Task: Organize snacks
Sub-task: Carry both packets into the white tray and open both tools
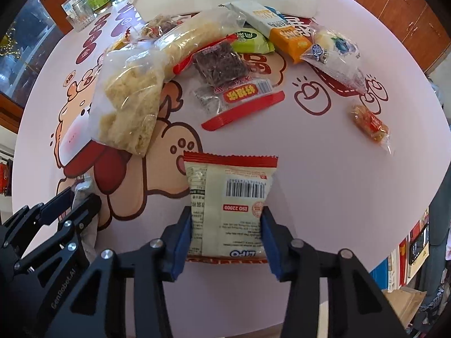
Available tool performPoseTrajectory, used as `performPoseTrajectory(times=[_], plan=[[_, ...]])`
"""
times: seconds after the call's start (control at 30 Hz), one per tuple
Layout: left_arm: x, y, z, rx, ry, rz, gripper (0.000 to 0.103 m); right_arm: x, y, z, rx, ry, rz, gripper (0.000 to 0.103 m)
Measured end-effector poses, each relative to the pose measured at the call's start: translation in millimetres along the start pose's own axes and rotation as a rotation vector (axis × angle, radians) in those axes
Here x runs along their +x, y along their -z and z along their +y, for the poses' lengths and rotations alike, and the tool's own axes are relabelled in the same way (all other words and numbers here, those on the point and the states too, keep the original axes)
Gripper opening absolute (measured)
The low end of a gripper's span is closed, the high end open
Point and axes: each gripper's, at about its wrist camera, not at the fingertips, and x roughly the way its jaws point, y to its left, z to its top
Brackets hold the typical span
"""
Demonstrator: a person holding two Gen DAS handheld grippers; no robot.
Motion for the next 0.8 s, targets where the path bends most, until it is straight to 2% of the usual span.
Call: performPoseTrajectory(times=[0.1, 0.33, 0.53, 0.7, 0.8], plan=[[-11.9, -3.6, -5.0, 0.020, 0.010, -0.037, 0.033, -12.7, -2.8, -8.3, -0.003, 0.008, -0.031, 0.046], [-45.9, -24.3, -19.3, 0.035, 0.047, -0.132, 0.033, -63.7, -14.4, -28.8, -0.012, 0.032, -0.166, 0.046], [-71.5, -53.6, -35.6, 0.038, 0.086, -0.189, 0.033, -106.7, -31.9, -44.9, -0.032, -0.001, -0.265, 0.047], [-91.2, -97.4, -44.0, 0.002, 0.083, -0.243, 0.033, -131.5, -70.7, -54.2, -0.066, -0.064, -0.339, 0.047], [-99.4, -134.5, -45.0, -0.041, 0.081, -0.275, 0.033, -143.7, -110.6, -62.7, -0.104, -0.106, -0.376, 0.047]])
